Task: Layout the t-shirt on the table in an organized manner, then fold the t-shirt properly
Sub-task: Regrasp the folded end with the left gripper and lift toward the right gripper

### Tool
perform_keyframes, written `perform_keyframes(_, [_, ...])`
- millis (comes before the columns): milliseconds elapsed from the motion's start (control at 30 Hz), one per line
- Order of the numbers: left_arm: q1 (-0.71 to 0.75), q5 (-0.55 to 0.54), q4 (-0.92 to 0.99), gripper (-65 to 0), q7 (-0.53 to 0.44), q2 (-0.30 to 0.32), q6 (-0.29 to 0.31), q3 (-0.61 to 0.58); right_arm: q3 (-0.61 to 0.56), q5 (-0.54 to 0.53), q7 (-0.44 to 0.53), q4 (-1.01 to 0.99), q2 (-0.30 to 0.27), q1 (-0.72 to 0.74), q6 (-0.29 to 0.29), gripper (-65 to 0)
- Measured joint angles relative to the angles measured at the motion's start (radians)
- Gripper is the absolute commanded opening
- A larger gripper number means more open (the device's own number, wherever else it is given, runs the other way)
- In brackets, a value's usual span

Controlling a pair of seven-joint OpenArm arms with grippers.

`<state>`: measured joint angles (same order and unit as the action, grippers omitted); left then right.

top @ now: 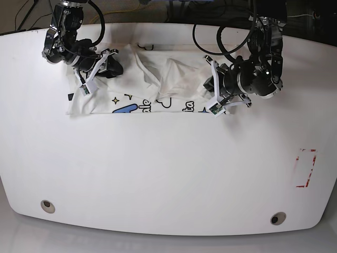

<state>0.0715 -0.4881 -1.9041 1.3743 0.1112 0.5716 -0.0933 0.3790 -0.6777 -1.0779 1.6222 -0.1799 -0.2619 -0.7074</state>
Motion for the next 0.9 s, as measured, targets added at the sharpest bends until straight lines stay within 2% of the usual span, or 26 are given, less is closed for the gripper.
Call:
perform_keyframes(233, [0.040, -0.111, -0.036, -63.9, 0.040, 0.001, 0.006, -0.003, 0.000, 0.000, 0.000, 0.000, 0.000, 0.000, 0.000, -50.6])
perform_keyframes(467, [0.051, -0.241, -0.045, -63.7, 0.039, 0.002, 0.006, -0.013, 0.000, 0.000, 0.000, -0.001, 0.000, 0.000, 0.000, -50.6])
perform_keyframes(633, [0.061, -0.285, -0.045, -63.7, 0.040, 0.007, 0.006, -0.042, 0.000, 0.000, 0.000, -0.001, 0.000, 0.000, 0.000, -50.6])
perform_keyframes(700, [0.066, -0.299, -0.045, -62.5, 0.040, 0.009, 0.006, -0.062, 0.000, 0.000, 0.000, -0.001, 0.000, 0.000, 0.000, -50.6])
perform_keyframes(900, [0.069, -0.311, -0.045, -53.3, 0.040, 0.008, 0.006, -0.134, 0.000, 0.000, 0.000, -0.001, 0.000, 0.001, 0.000, -50.6])
